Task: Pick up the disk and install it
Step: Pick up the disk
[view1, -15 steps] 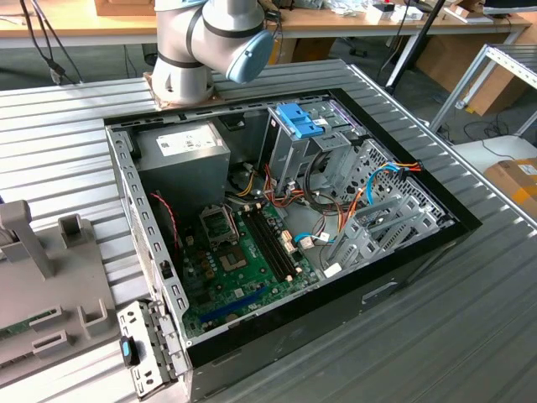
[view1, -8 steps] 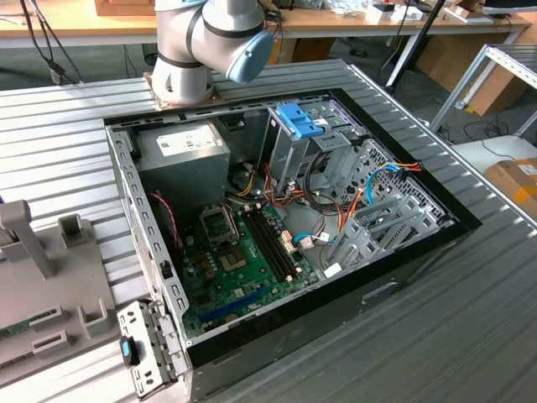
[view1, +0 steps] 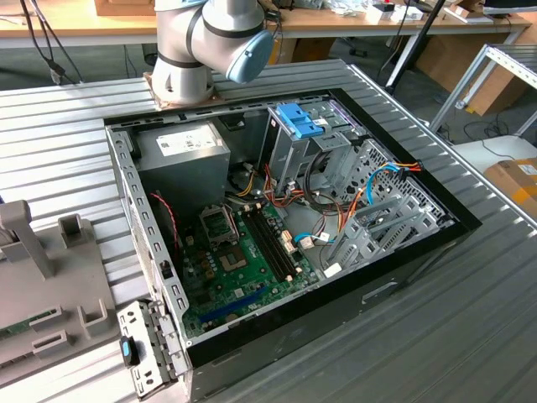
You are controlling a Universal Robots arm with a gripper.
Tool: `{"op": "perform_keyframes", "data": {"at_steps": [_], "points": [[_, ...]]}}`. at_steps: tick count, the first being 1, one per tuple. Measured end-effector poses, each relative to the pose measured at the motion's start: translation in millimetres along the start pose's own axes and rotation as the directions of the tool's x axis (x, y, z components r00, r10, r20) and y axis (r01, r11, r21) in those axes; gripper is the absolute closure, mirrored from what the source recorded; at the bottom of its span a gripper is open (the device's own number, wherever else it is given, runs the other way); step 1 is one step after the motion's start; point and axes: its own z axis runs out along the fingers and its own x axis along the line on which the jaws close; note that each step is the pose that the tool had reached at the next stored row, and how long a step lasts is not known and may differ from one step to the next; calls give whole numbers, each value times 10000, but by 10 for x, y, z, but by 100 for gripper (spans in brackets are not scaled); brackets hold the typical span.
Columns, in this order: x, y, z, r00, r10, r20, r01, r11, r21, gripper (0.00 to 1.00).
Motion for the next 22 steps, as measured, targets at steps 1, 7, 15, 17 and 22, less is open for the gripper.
{"op": "perform_keyframes", "data": {"at_steps": [1, 7, 15, 17, 22], "points": [[0, 0, 0, 10000, 0, 0, 0, 10000, 0, 89], [0, 0, 3, 10000, 1, 1, -1, 10000, 2, 83], [17, 3, 16, 10000, -4, 62, 4, 10000, 3, 34], [20, 5, 30, 9999, -5, 148, 5, 10000, 43, 34], [26, 24, 56, 9997, -14, 250, 11, 9999, 116, 34]]}}
